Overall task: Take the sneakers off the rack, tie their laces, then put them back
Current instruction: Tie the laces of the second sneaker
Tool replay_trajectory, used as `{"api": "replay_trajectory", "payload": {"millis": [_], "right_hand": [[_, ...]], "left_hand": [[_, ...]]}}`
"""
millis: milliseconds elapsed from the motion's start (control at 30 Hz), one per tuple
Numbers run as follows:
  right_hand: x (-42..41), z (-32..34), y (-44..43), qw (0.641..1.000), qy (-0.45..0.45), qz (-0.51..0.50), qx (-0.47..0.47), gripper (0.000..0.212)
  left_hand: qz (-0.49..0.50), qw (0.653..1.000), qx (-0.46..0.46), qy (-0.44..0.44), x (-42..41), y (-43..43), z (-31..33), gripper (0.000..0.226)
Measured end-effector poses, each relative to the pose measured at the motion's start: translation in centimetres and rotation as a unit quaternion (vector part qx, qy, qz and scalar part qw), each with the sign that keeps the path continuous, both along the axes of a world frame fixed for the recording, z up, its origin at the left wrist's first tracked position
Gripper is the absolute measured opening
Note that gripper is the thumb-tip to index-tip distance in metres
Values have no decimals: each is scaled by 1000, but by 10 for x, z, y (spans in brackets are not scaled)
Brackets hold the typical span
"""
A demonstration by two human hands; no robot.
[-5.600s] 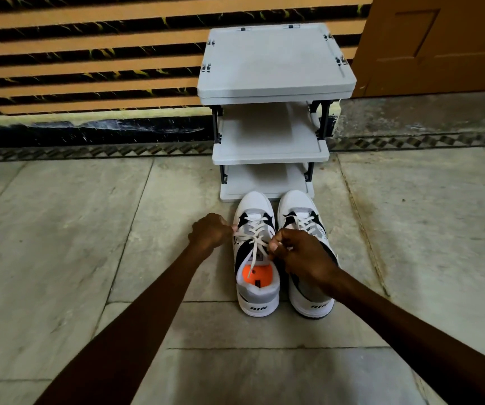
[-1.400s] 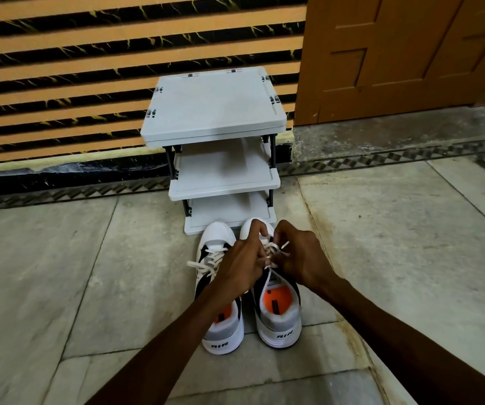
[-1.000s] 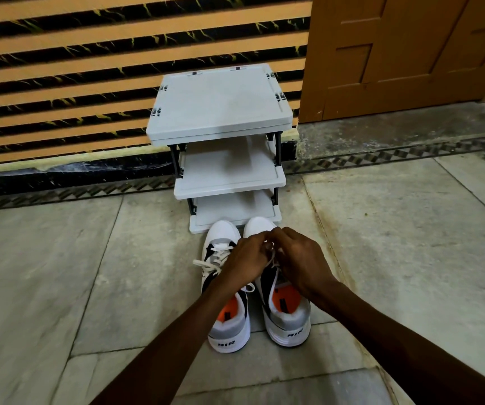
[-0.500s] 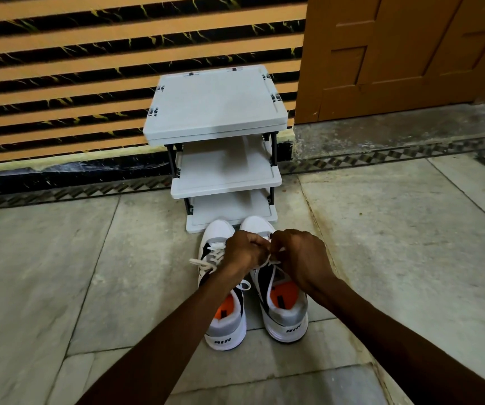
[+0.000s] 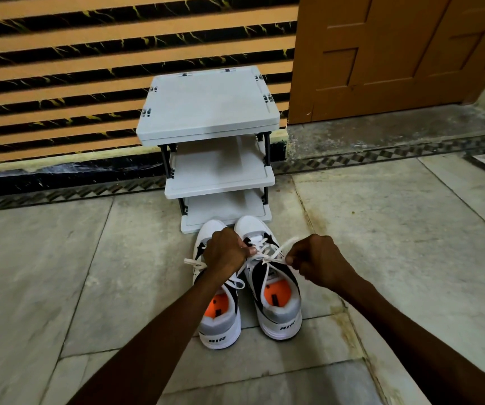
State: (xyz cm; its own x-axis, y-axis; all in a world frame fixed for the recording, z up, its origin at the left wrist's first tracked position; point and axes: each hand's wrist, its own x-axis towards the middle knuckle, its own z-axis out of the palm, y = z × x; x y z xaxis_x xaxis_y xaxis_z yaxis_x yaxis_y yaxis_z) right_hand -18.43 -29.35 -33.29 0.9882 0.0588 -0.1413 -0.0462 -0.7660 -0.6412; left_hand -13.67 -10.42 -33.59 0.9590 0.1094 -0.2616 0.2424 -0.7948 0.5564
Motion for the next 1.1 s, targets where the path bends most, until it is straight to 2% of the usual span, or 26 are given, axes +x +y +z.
{"api": "replay_trajectory", "payload": {"millis": [67,133,267,367,433,533,667,800,867,1000,1100], "right_hand": [[0,6,-6,997,38,-11,67,10],[-2,12,-10,986,65,-25,148,6],[-1,22,-11,939,118,-45,319,15],[3,20,-3,927,123,-44,353,16],[6,17,7,924,107,-79,358,12],[11,14,19,926,86,-133,341,19],[11,9,27,885,161,-110,424,27],[6,1,33,848,189,-129,479,29],[2,-1,35,851,186,-138,471,31],[-6,-1,37,905,173,-119,371,35],[-11,0,36,919,168,-110,340,35]], "left_hand": [[8,1000,1,3,2,-2,2,32],[14,1000,-13,0,3,-4,4,24],[24,999,-44,-4,3,-3,4,21],[28,998,-47,-4,4,-1,2,22],[31,999,-43,-4,5,-2,0,24],[28,999,-26,0,7,-6,1,30],[31,999,3,-6,10,-13,1,36],[23,999,-17,14,15,-15,-4,32],[22,999,-25,2,15,-16,-6,27],[22,998,-36,-38,14,-16,-8,38],[33,997,-21,-61,14,-14,-13,41]]}}
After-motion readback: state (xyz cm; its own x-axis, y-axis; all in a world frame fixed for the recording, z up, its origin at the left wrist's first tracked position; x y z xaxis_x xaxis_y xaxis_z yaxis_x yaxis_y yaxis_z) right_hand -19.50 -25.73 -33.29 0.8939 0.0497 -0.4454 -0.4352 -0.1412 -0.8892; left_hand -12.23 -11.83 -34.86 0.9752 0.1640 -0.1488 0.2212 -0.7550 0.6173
